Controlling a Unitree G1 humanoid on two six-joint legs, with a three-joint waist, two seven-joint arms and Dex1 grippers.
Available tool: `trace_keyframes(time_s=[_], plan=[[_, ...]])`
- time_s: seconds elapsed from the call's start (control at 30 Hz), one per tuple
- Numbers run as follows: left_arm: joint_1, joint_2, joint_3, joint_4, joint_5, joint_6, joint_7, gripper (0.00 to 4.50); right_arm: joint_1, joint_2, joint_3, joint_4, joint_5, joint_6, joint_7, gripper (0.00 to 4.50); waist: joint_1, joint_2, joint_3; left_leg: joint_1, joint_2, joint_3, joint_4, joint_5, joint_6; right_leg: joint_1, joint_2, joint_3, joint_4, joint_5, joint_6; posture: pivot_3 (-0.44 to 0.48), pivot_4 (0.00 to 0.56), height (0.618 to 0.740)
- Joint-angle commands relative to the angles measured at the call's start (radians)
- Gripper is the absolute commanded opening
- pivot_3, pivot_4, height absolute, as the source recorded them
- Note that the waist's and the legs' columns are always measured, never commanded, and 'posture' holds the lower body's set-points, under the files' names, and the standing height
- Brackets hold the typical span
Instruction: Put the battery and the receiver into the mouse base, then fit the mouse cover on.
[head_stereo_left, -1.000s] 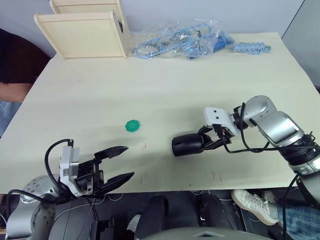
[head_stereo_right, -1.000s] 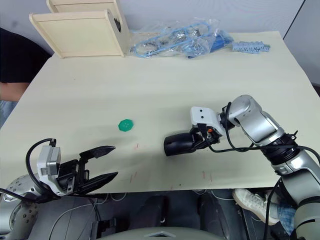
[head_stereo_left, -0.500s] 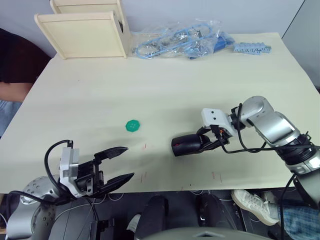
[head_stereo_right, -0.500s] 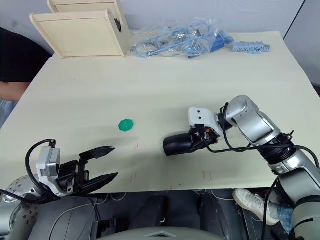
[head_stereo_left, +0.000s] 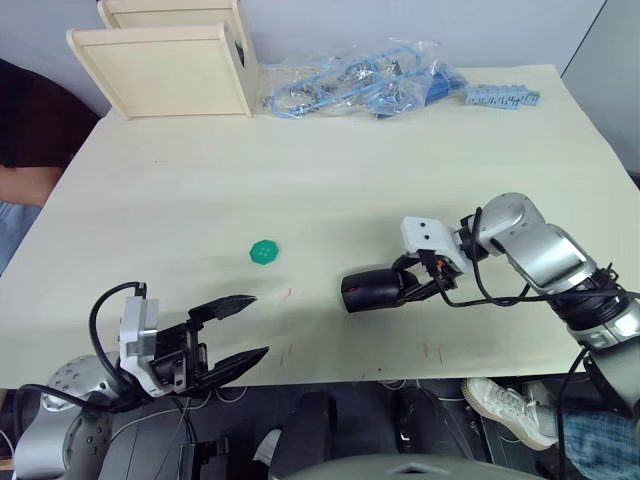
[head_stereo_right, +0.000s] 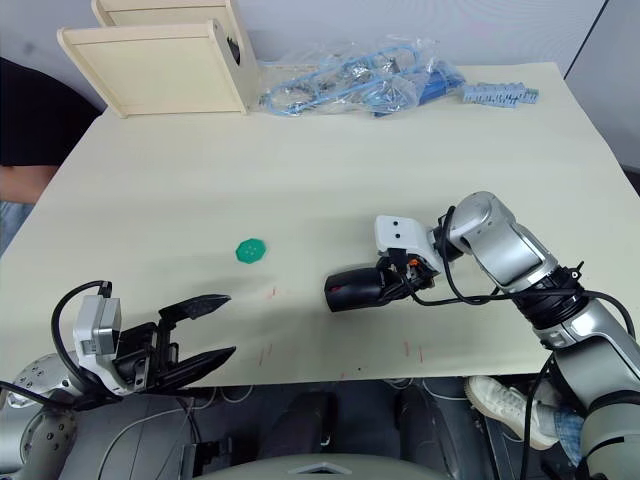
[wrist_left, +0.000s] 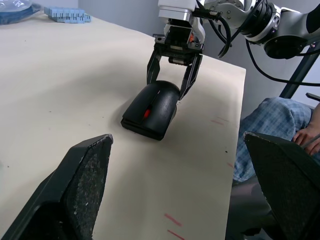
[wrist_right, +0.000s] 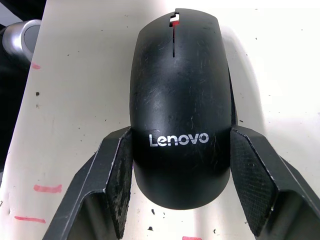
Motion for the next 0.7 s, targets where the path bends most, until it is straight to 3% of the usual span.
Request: trace_keyframes(time_s=[0.03,0.7], plan=[[0.005,-0.001,0.03,-0.014,-0.004,-0.018,-0.006,4.5,-0.014,0.006,0.005,-0.013,-0.009,0.001,-0.005,2.25,0.0,0.0,0.0,0.0,0.0,0.0,0.0,0.0,0.0,0.0,0.0,0.0,0.0,0.0,0.0,0.0,0.15,0.74],[0.014,-0.004,0.027,-0.023,-0.004,-0.018,0.002,4.5,-0.002,0.009,0.002,-0.036,-0.009,0.046,-0.017,2.25,0.0,0.0,0.0,0.0,0.0,0.0,0.0,0.0,0.0,0.0,0.0,0.0,0.0,0.0,0.0,0.0,0.15,0.74]])
